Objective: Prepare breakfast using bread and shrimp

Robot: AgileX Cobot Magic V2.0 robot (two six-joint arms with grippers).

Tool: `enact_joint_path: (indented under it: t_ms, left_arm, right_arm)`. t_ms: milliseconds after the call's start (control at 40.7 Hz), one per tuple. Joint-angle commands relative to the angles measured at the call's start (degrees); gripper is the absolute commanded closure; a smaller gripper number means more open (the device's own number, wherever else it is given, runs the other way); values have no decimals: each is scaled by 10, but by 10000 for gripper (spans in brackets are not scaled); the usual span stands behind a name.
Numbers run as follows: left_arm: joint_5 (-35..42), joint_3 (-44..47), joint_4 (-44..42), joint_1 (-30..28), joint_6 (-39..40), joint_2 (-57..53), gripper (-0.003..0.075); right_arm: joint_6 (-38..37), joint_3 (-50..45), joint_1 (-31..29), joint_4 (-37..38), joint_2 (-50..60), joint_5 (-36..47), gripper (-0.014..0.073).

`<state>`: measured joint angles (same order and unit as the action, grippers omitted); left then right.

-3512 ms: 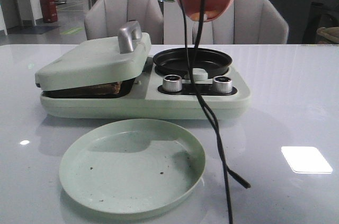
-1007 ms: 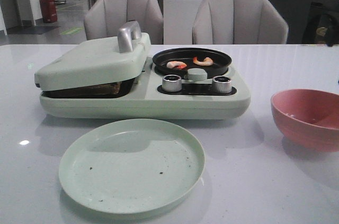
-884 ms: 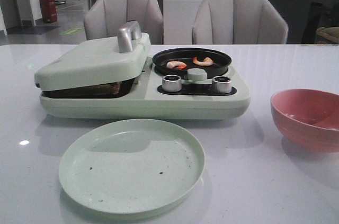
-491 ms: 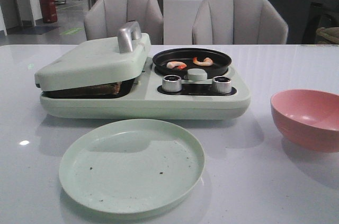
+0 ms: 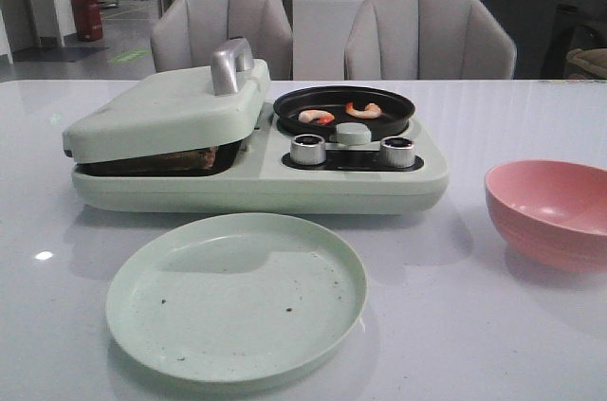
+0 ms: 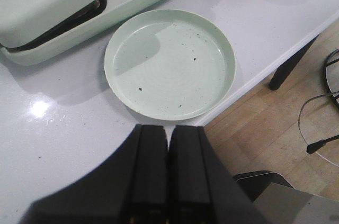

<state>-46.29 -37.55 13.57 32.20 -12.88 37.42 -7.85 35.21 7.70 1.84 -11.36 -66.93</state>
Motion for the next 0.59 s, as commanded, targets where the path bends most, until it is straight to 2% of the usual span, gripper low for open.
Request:
enact_joint_path:
  t_ms: [0, 98, 565]
  left_arm:
    - [35, -16, 11, 5, 3, -1, 619]
    - [35, -16, 11, 5, 3, -1, 619]
    - [36, -16, 11, 5, 3, -1, 619]
  right_arm:
    - [20, 6, 1, 5, 33, 19, 456]
    - [20, 4, 1, 5, 51, -7, 558]
    - [20, 4, 1, 15, 52, -28, 548]
